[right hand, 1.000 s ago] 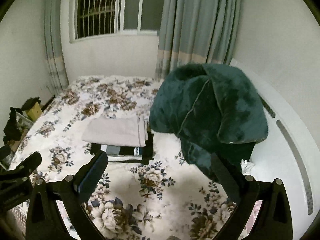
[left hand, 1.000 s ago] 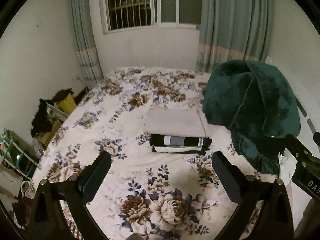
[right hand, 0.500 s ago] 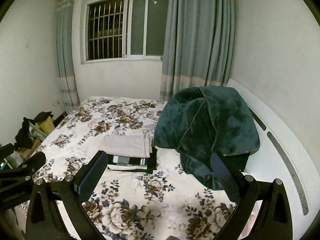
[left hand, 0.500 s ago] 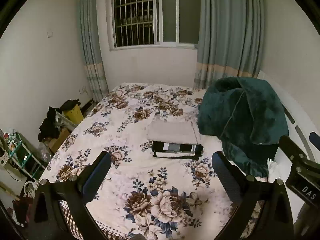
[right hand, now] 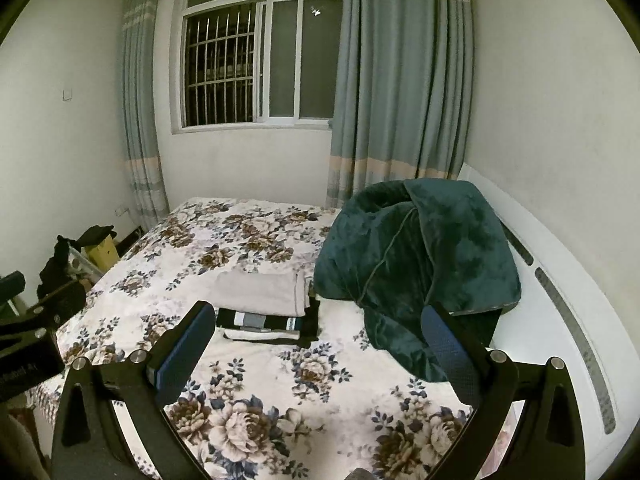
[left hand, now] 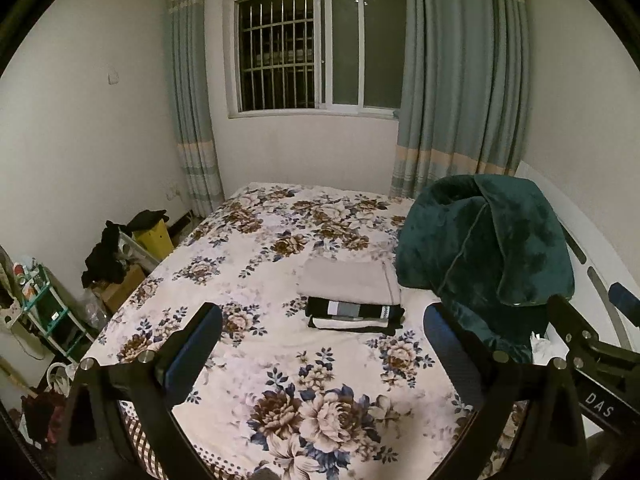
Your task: Fold small clothes
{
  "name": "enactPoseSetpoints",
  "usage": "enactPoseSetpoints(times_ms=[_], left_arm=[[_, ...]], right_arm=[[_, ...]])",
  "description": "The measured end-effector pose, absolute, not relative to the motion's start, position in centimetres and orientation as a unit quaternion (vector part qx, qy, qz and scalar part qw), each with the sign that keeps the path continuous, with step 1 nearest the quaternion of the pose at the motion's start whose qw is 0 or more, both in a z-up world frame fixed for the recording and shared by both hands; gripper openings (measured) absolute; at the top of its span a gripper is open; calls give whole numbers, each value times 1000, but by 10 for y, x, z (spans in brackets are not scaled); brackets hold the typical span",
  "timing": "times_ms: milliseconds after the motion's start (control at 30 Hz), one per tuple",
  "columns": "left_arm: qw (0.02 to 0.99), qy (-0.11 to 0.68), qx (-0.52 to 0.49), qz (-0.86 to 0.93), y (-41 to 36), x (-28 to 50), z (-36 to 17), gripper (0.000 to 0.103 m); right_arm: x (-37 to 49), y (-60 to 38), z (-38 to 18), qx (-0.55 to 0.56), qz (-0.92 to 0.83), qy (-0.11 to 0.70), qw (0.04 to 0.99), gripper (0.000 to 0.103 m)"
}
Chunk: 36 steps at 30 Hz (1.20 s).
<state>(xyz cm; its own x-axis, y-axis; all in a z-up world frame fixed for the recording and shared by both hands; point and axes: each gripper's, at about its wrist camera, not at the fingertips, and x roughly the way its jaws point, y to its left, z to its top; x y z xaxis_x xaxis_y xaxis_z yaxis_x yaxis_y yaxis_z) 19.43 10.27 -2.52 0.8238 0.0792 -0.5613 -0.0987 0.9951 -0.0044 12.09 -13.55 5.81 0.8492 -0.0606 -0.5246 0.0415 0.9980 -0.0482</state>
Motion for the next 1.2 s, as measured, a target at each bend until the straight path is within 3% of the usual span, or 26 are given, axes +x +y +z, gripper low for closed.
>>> enactPoseSetpoints(times_ms=[1200], left_arm=[[953, 297, -14, 59, 100, 186, -21, 103]], right_arm=[[135, -132, 62, -28, -9, 276, 961, 103]])
